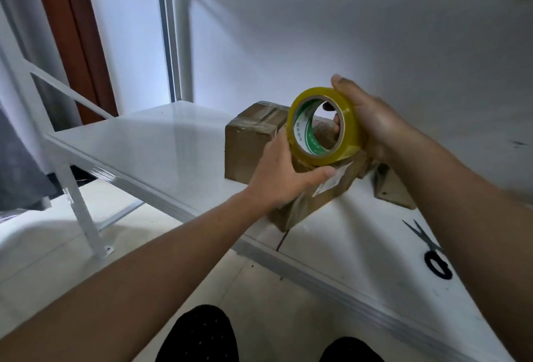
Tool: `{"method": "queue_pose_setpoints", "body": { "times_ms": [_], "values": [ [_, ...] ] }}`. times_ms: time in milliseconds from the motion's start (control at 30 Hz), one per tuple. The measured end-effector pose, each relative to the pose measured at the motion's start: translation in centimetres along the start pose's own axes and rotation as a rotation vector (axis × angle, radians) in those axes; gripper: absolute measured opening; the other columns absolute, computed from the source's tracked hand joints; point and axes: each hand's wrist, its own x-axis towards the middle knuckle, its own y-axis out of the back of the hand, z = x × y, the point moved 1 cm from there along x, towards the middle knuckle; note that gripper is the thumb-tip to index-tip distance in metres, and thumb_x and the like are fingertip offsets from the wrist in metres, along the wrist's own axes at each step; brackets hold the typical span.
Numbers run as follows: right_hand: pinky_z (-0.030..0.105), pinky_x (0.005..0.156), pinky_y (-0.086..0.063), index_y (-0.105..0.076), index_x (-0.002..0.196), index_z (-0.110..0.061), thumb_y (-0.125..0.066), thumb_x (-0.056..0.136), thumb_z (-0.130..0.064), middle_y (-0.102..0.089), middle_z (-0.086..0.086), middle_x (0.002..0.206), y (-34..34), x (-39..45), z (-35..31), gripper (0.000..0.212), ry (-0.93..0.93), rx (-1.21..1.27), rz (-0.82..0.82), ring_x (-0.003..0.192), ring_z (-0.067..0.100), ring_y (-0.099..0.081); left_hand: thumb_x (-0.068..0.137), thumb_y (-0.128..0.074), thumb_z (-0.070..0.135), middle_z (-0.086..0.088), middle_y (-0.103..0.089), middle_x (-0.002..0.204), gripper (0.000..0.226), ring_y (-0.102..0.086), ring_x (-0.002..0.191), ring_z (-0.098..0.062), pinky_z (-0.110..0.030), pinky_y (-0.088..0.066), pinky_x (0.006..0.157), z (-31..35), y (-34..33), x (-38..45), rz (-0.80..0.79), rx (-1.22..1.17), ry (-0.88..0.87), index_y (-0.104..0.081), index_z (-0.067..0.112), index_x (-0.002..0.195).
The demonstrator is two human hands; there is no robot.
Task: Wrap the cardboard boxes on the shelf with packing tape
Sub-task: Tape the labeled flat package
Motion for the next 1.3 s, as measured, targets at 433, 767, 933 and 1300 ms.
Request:
{"method": "queue_pose_setpoints", "body": {
  "times_ms": [433,767,933,1300],
  "values": [
    [0.032,0.067,-0.051,-0.061,0.098,-0.019,-0.049,0.088,-0.061,-0.063,0.003,0.083,-2.0,1.1,-2.3,0.045,-0.087,-0.125,0.011,0.074,0.022,-0.062,0.067,-0.073,0.063,-0.007,-0.023,0.154,0.126,-0.037,0.135,-0.025,-0.045,-0.039,0.103,0.0,-1.5,0.1,0.154,0.348,0.118,0.013,0.019,0.149],
    [0.031,0.059,-0.048,-0.057,0.085,-0.021,-0.049,0.091,-0.055,-0.061,0.003,0.079,-0.7,0.0,-4.3,0.035,-0.121,-0.294,-0.007,0.069,0.020,-0.059,0.072,-0.067,0.066,-0.006,-0.018,0.156,0.122,-0.033,0.138,-0.023,-0.041,-0.040,0.105,1.6,-2.1,-0.1,0.112,0.412,0.054,0.008,0.012,0.151],
    [0.034,0.066,-0.049,-0.057,0.096,-0.020,-0.048,0.092,-0.053,-0.059,0.004,0.084,-0.2,-0.5,-4.2,0.034,-0.122,-0.286,-0.004,0.075,0.022,-0.058,0.071,-0.067,0.066,-0.006,-0.019,0.156,0.121,-0.029,0.140,-0.023,-0.041,-0.039,0.106,1.9,-2.6,-0.3,0.108,0.385,0.054,0.006,0.012,0.151],
    [0.034,0.075,-0.044,-0.057,0.090,-0.022,-0.039,0.094,-0.056,-0.058,0.004,0.093,0.5,-2.6,-0.3,0.039,-0.065,-0.738,-0.041,0.084,0.022,-0.056,0.075,-0.063,0.066,-0.008,-0.033,0.150,0.113,-0.039,0.134,-0.028,-0.048,-0.033,0.103,-1.1,-0.6,2.1,0.095,0.318,0.374,0.005,0.015,0.148]
  ]
}}
